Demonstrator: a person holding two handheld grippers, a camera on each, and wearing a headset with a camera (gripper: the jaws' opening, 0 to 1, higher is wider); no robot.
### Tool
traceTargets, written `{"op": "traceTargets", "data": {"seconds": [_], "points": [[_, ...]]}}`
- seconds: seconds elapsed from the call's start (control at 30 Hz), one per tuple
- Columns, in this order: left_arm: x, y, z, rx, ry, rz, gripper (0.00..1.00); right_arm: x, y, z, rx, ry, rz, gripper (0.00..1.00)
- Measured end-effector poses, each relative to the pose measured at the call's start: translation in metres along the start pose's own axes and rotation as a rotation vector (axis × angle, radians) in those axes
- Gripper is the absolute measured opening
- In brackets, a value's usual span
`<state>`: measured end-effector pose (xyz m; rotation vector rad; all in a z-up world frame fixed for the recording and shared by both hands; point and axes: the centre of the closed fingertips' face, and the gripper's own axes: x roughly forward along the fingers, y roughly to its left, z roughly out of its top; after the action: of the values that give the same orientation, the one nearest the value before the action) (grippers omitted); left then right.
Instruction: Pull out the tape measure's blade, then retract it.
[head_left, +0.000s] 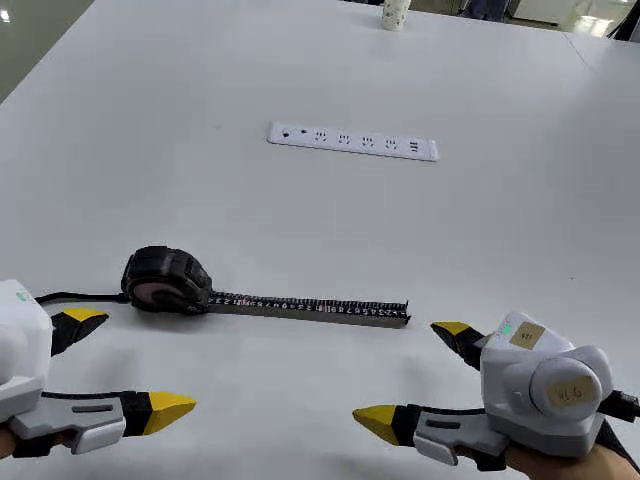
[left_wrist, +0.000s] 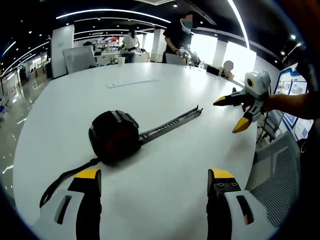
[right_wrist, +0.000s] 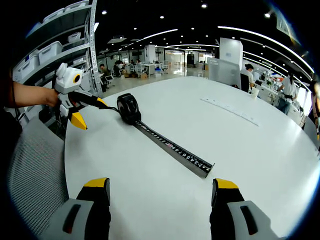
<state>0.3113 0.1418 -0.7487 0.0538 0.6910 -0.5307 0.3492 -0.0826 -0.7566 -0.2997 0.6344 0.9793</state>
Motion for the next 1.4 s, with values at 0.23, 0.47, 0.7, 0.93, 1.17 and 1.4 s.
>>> {"op": "traceTargets", "data": {"seconds": [0.23,0.47,0.7,0.93,1.17,1.4], "points": [[-0.006,-0.002,0.007,-0.012,-0.054,0.056,0.9,-0.004,0.008,0.006,0.031,-0.045,-0.03,0.89],[-0.01,-0.004,0.008,-0.026,-0.085,0.11,0.93,-0.004,0.013,0.011,0.063,-0.076,-0.063,0.96],[-0.013,-0.002,0.014,-0.028,-0.121,0.153,0.95,-0.006,0.017,0.018,0.075,-0.106,-0.085,0.99],[-0.019,-0.005,0.017,-0.031,-0.147,0.183,0.95,-0.011,0.017,0.026,0.113,-0.152,-0.118,0.99],[-0.021,-0.008,0.018,-0.028,-0.169,0.205,0.97,-0.013,0.02,0.029,0.132,-0.177,-0.141,0.99],[-0.02,-0.009,0.02,-0.026,-0.173,0.215,0.99,-0.013,0.023,0.03,0.146,-0.182,-0.153,0.99]]}}
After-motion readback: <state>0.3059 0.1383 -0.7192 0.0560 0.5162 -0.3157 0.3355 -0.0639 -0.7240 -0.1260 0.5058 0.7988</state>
